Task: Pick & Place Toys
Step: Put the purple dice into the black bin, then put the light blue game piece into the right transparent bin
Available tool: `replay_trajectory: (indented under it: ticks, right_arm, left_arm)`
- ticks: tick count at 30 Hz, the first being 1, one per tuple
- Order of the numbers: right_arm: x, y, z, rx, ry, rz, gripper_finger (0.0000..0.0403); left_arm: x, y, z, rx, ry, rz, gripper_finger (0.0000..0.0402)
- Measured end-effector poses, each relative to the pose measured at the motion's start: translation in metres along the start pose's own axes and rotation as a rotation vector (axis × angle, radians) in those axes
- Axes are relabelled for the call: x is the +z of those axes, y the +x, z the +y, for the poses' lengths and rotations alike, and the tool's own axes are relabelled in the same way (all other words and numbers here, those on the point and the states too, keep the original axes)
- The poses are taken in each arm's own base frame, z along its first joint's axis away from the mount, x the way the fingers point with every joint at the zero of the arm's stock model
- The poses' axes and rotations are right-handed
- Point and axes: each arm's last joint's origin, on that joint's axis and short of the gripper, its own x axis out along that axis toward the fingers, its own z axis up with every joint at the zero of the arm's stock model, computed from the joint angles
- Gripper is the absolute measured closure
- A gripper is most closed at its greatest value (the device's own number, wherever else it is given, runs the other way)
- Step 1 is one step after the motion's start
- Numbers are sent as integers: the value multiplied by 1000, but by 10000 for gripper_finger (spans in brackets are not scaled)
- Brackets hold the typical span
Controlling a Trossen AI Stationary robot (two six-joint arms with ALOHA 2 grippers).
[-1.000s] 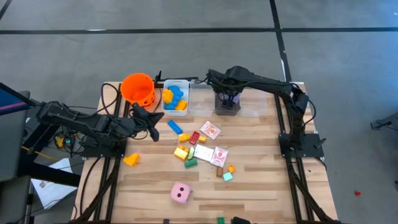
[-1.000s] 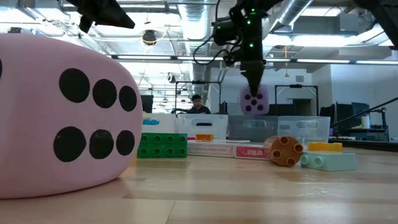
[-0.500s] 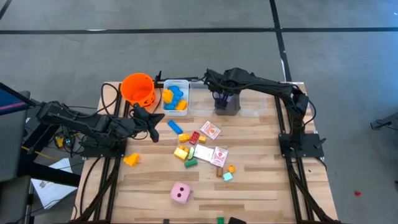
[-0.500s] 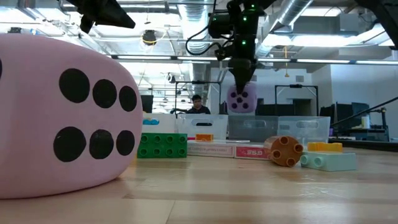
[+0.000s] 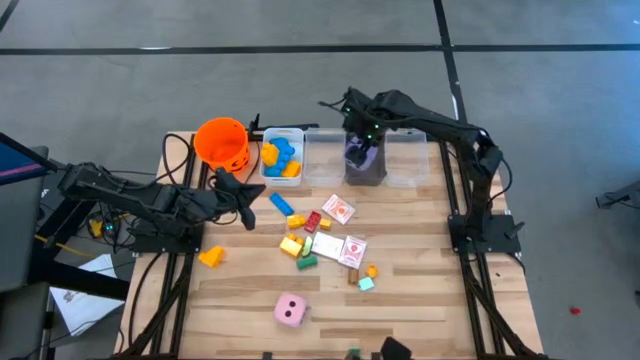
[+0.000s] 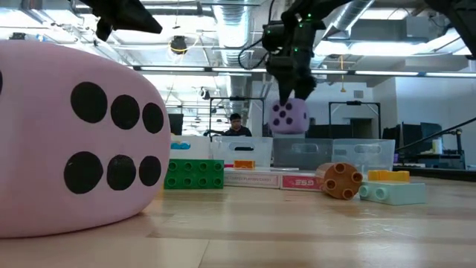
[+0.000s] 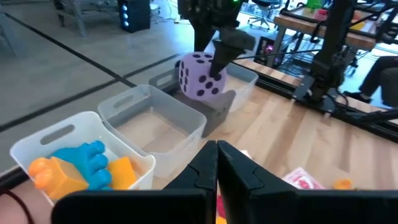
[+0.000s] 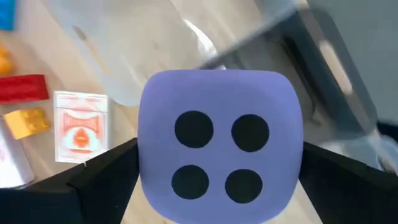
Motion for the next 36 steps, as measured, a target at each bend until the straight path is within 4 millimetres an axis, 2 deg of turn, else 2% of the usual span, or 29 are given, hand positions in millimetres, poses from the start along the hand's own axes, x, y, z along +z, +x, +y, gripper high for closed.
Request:
replay_trajectory:
  ticks: [3, 7, 11, 14, 19, 23, 28, 32, 36]
  right_arm:
    - [-3, 0, -5, 116, 39, 36, 3]
    - [1, -2, -4, -59, 49, -18, 3]
    - [1, -6, -1, -73, 39, -42, 3]
    - [-1, -5, 0, 6, 38, -8, 3]
    - [-2, -6, 18, -103, 20, -20, 3]
    - [-6, -18, 51, -97, -47, -84, 3]
    - [-25, -50, 114, -6, -191, -225, 3]
    - [-58, -83, 154, 88, -296, -369, 3]
    - [-104, -102, 173, 150, -326, -453, 3]
  left_arm:
    - [0, 0, 0, -17, -1, 7, 402]
    - [0, 0, -1, -18, -1, 8, 402]
    - [0, 0, -1, -18, -1, 8, 402]
    - [0, 0, -1, -18, -1, 8, 402]
    - [0, 0, -1, -18, -1, 8, 402]
    - [0, 0, -1, -18, -1, 8, 402]
    - [0, 0, -1, -18, -1, 8, 402]
    - [0, 0, -1, -18, -5, 8, 402]
    - [0, 0, -1, -19, -24, 8, 402]
